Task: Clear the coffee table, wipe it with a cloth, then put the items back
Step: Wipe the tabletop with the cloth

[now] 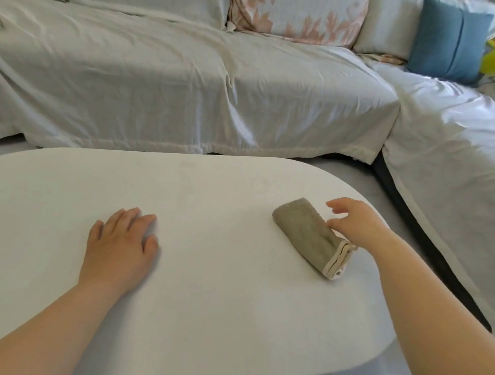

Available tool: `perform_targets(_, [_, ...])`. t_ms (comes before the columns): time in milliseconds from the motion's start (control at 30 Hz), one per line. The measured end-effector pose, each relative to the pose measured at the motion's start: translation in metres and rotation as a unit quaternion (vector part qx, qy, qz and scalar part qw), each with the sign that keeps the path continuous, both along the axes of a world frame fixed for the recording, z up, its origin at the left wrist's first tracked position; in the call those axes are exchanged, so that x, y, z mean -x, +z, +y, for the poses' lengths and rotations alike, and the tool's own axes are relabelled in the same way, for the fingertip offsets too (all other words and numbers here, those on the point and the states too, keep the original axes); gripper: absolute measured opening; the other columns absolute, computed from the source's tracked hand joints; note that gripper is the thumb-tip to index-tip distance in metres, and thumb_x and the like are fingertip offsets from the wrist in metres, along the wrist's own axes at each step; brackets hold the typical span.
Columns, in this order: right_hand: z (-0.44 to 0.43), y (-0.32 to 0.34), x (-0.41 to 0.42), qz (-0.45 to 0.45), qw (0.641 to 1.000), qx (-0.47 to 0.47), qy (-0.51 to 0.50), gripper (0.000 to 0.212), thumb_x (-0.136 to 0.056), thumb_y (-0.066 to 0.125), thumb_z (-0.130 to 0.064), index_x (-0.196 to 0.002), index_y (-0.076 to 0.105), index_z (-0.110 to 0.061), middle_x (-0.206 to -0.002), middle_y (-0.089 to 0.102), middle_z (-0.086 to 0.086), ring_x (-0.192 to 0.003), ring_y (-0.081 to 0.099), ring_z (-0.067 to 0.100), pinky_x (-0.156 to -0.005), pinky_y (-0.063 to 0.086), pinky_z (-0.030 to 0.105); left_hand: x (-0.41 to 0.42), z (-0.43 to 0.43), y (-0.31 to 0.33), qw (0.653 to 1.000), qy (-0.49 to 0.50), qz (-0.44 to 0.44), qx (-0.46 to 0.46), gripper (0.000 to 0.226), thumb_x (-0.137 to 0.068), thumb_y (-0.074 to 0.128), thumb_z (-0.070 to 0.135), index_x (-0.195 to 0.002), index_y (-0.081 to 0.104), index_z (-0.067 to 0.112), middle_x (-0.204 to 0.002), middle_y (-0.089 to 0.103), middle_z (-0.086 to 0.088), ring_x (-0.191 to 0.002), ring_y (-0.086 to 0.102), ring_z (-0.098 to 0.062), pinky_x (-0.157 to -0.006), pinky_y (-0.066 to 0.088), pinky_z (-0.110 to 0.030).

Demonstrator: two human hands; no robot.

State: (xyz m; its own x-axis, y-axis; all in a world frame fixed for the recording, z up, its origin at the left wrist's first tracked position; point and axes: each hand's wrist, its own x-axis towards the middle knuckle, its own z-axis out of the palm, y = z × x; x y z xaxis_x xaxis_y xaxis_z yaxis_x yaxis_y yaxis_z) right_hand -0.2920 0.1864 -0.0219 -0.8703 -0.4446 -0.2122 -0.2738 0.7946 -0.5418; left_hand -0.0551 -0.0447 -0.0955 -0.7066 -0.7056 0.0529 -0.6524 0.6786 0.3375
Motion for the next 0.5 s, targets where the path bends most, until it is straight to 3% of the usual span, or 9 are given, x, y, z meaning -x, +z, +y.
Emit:
perform_targets(33, [0.000, 0.000, -0.003, -0.035, 0.999, 0.020, -0.003, 0.041, -0.086, 0.055, -0.021, -0.126, 0.047, -0.021, -0.134, 0.049, 0.003, -0.096, 0.050, 0.018, -0.056, 0.040, 0.020, 0.000, 0.000, 0.000, 1.000, 0.001, 0.001, 0.000, 0.041, -0.090, 0.034, 0.025, -0.131, 0.039, 0.023, -0.148, 0.029, -0.003, -0.138, 0.016, -0.020, -0.112, 0.007, -0.038])
perform_targets(100, [-0.002, -0.007, -0.010, -0.061, 0.998, 0.022, 0.015, 0.051, -0.085, 0.055, -0.034, -0.133, 0.039, -0.024, -0.141, 0.040, 0.002, -0.111, 0.047, 0.020, -0.077, 0.041, 0.025, 0.001, 0.000, 0.000, 1.000, 0.001, 0.003, 0.002, 0.041, -0.089, 0.035, 0.025, -0.130, 0.039, 0.023, -0.148, 0.029, -0.003, -0.138, 0.017, -0.020, -0.111, 0.008, -0.038])
perform_targets(133, [-0.005, -0.013, -0.014, -0.038, 0.998, -0.007, 0.039, 0.060, -0.083, 0.057, -0.038, -0.136, 0.032, -0.025, -0.143, 0.037, 0.003, -0.119, 0.043, 0.023, -0.088, 0.039, 0.029, 0.001, 0.000, 0.000, 1.000, 0.002, 0.004, 0.002, 0.041, -0.089, 0.035, 0.025, -0.130, 0.039, 0.023, -0.148, 0.029, -0.003, -0.138, 0.017, -0.020, -0.112, 0.008, -0.038])
perform_targets(200, [-0.011, -0.022, -0.023, 0.040, 0.989, -0.096, 0.101, 0.069, -0.081, 0.059, -0.041, -0.139, 0.025, -0.026, -0.141, 0.036, 0.006, -0.125, 0.038, 0.027, -0.098, 0.034, 0.037, 0.001, -0.001, -0.001, 1.000, 0.003, 0.001, 0.002, 0.041, -0.090, 0.035, 0.025, -0.131, 0.039, 0.023, -0.149, 0.029, -0.003, -0.138, 0.017, -0.020, -0.112, 0.007, -0.038])
perform_targets(267, [-0.011, -0.026, -0.023, 0.052, 0.986, -0.105, 0.115, 0.068, -0.081, 0.058, -0.037, -0.139, 0.026, -0.025, -0.138, 0.037, 0.008, -0.124, 0.038, 0.029, -0.099, 0.034, 0.038, 0.001, -0.001, -0.001, 1.000, 0.001, -0.003, 0.001, 0.041, -0.090, 0.034, 0.026, -0.131, 0.038, 0.023, -0.149, 0.028, -0.003, -0.139, 0.016, -0.019, -0.111, 0.006, -0.037])
perform_targets(367, [0.002, -0.023, -0.016, 0.004, 0.995, -0.048, 0.083, 0.064, -0.081, 0.062, -0.031, -0.137, 0.032, -0.022, -0.137, 0.040, 0.009, -0.120, 0.044, 0.028, -0.093, 0.035, 0.031, 0.001, -0.001, -0.001, 1.000, 0.000, -0.005, -0.001, 0.041, -0.090, 0.034, 0.026, -0.131, 0.039, 0.023, -0.149, 0.028, -0.003, -0.139, 0.016, -0.019, -0.112, 0.006, -0.038])
perform_targets(500, [0.042, -0.020, -0.004, -0.007, 0.997, -0.060, 0.048, 0.063, -0.080, 0.063, -0.030, -0.136, 0.035, -0.021, -0.139, 0.042, 0.007, -0.119, 0.046, 0.025, -0.091, 0.034, 0.028, 0.001, 0.000, 0.000, 1.000, 0.001, -0.004, -0.001, 0.041, -0.090, 0.036, 0.025, -0.130, 0.041, 0.021, -0.148, 0.030, -0.004, -0.138, 0.019, -0.021, -0.111, 0.008, -0.039])
